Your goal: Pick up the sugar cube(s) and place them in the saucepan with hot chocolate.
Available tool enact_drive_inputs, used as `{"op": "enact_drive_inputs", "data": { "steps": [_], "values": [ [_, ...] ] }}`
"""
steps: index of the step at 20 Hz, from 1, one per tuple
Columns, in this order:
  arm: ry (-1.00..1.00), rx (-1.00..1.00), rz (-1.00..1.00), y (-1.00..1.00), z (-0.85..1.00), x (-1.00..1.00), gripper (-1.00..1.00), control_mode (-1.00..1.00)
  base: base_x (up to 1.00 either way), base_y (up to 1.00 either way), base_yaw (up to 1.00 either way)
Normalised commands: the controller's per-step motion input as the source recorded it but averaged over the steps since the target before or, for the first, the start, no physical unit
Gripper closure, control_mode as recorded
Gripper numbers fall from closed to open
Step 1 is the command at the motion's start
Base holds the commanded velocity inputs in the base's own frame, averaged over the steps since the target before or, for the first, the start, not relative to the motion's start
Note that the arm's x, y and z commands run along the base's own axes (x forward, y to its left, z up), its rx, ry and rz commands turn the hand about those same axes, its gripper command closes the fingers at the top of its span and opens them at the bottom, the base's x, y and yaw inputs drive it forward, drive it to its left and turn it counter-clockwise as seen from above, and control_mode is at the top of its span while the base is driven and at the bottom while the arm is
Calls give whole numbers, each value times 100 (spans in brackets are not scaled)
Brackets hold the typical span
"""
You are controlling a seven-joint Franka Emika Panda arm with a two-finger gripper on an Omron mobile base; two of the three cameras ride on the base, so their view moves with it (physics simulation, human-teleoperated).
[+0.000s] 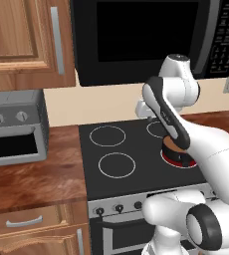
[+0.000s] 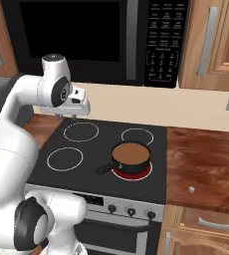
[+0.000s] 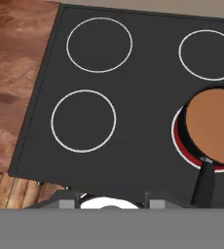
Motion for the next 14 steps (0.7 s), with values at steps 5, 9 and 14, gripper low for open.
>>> {"op": "enact_drive_inputs", "data": {
  "steps": [5, 9, 14],
  "values": [
    [10, 0, 0, -6, -21, -8, -100, -100, 0, 0, 0],
    [18, -1, 0, -59, -20, 0, -100, -100, 0, 0, 0],
    [8, 0, 0, -95, -7, 8, -100, -100, 0, 0, 0]
  ]
}}
